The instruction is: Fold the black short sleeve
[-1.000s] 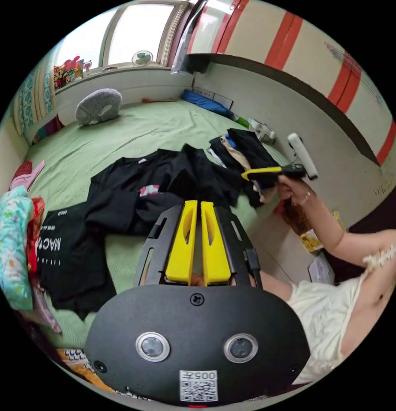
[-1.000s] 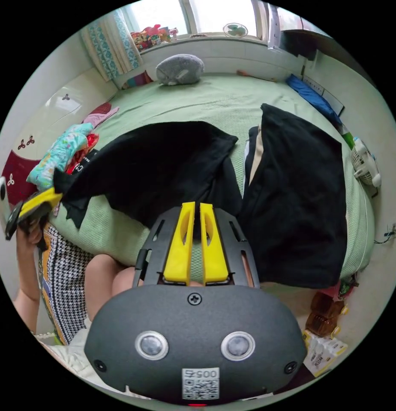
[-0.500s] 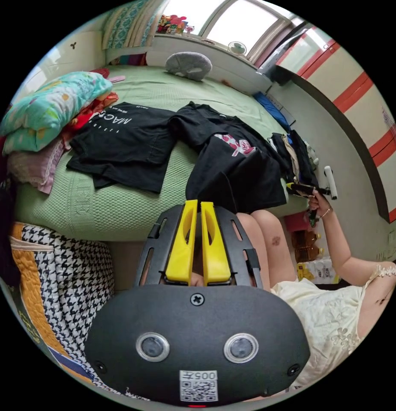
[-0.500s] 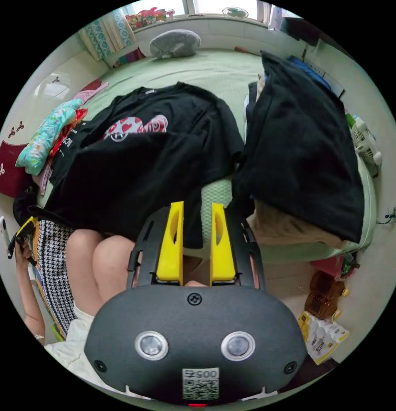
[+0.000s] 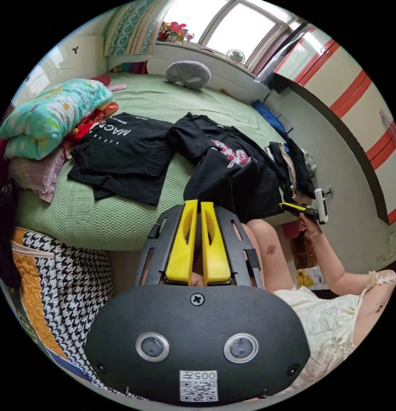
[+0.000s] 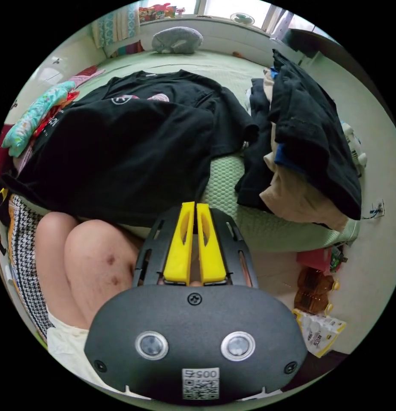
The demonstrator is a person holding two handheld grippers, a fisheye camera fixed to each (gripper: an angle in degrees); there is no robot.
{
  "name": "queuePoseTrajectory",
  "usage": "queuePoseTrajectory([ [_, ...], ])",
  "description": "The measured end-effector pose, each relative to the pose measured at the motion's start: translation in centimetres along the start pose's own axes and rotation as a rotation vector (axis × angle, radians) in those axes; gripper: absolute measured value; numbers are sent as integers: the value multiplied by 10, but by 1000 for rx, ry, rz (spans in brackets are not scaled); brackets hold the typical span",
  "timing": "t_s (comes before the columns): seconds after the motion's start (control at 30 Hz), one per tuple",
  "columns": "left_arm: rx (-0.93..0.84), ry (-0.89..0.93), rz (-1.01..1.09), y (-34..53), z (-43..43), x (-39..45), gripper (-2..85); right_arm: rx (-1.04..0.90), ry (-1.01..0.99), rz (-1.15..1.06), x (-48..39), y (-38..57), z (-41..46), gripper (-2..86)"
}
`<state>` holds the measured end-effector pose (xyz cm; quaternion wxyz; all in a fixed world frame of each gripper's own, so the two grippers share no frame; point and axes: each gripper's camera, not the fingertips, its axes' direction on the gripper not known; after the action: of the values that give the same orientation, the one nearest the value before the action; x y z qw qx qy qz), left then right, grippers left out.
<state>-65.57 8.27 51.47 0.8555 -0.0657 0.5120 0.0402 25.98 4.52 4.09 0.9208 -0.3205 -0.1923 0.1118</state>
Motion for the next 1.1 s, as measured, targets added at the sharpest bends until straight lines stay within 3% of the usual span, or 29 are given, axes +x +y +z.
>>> queuePoseTrajectory([
  [0.17,95,45,39,7,-55,6,8,113,-267,22,28,24,-84,-16],
  [0.33,152,46,47,32,-104,10,7,190,-340,-56,43,62,-161,-17],
  [0.43,129,-1,39,55,-122,12,8,142,-380,-112,41,84,-182,-16],
  [0.7,-43,-36,-47,100,-93,2,16,-68,-377,-157,10,108,-159,-16],
  [0.83,-161,-163,-143,98,-65,-8,25,-262,-305,-188,-20,111,-104,-11],
  [0.93,-144,-247,-148,81,-66,-10,27,-262,-213,-228,-30,105,-97,9],
  [1.1,-37,-215,-55,7,-47,10,58,-63,-223,-226,-37,49,-113,48],
])
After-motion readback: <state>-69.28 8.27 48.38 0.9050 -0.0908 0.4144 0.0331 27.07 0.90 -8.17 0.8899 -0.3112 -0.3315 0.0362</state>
